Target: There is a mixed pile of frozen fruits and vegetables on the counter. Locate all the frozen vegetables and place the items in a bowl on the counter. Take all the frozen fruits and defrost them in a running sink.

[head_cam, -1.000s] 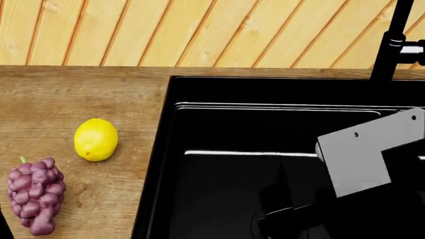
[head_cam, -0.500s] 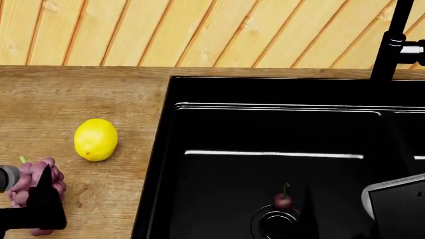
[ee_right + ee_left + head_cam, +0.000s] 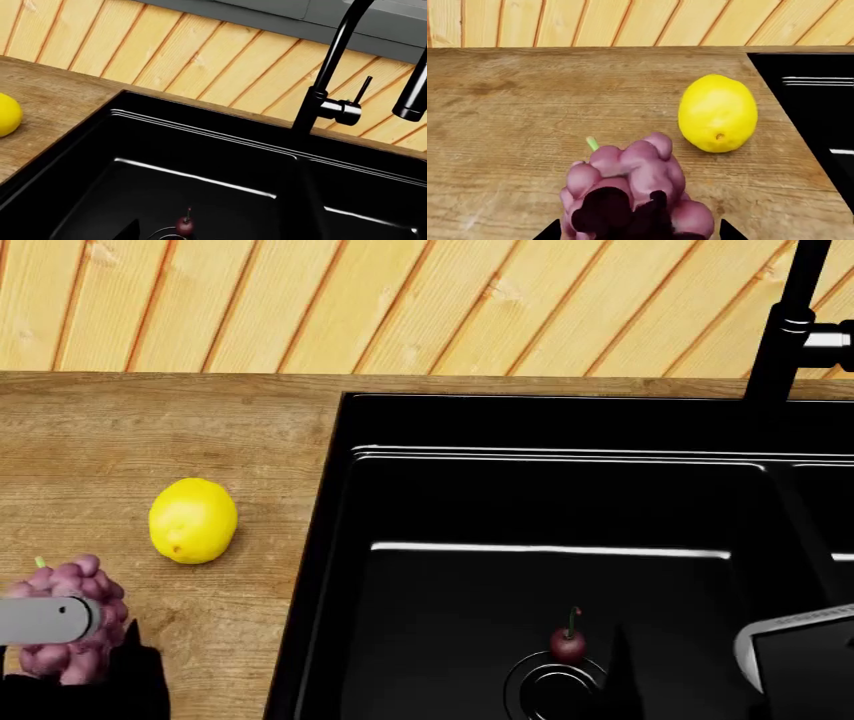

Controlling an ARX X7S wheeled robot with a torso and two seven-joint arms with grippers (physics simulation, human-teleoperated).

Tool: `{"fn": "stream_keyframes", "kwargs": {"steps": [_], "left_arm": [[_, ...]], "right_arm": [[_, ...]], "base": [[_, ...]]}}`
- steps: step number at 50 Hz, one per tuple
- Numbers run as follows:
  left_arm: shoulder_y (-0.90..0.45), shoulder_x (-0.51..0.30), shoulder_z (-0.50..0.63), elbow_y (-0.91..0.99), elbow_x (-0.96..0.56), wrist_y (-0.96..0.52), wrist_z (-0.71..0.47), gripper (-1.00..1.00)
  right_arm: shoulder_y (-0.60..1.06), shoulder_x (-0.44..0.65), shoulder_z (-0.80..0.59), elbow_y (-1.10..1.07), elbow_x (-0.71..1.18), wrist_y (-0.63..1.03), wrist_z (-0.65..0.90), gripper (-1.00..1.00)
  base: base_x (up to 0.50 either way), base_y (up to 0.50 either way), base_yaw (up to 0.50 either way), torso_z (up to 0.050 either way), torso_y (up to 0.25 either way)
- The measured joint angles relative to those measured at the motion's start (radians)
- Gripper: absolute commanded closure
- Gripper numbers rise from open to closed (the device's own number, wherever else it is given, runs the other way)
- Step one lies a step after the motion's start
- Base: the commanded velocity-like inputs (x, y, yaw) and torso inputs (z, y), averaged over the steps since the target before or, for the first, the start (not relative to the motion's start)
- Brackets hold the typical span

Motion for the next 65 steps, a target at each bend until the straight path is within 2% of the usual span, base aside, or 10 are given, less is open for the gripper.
{"fn": "stream_keyframes", "kwargs": {"steps": [11,12,21,30,39,48,55,65], "left_arm": [[-0.006,0.015,0.022,-0.057,0.05,0.032,0.009,-1.0],[-0.007,0.017,0.025,-0.053,0.051,0.035,0.009,1.0],[-0.012,0.022,0.035,-0.059,0.083,0.031,0.0,1.0],[-0.036,0.016,0.033,0.018,0.029,-0.037,-0.035,1.0],[-0.132,0.032,0.003,0.206,-0.145,-0.204,-0.143,1.0],[-0.284,0.1,0.006,0.298,-0.349,-0.347,-0.236,1.0],[-0.387,0.164,0.066,0.235,-0.381,-0.362,-0.173,1.0],[-0.551,0.255,0.198,-0.014,-0.308,-0.298,0.029,1.0]], "right_arm": [[-0.018,-0.013,0.003,-0.004,0.011,0.001,-0.001,-1.0],[-0.019,-0.013,0.003,-0.005,0.011,0.002,-0.001,-1.0],[-0.028,-0.018,0.008,-0.006,0.016,0.002,-0.002,-1.0],[-0.026,-0.016,0.02,-0.009,0.022,0.002,-0.002,-1.0],[-0.017,-0.012,0.034,-0.009,0.026,0.002,-0.002,-1.0],[0.007,0.007,0.066,-0.007,0.042,0.002,-0.002,-1.0],[0.021,0.039,0.102,-0.017,0.06,0.003,-0.002,-1.0],[0.022,0.111,0.202,-0.038,0.124,0.003,-0.002,-1.0]], "base": [[0.0,0.0,0.0,0.0,0.0],[0.0,0.0,0.0,0.0,0.0],[0.0,0.0,0.0,0.0,0.0],[0.0,0.0,0.0,0.0,0.0],[0.0,0.0,0.0,0.0,0.0],[0.0,0.0,0.0,0.0,0.0],[0.0,0.0,0.0,0.0,0.0],[0.0,0.0,0.0,0.0,0.0]]}}
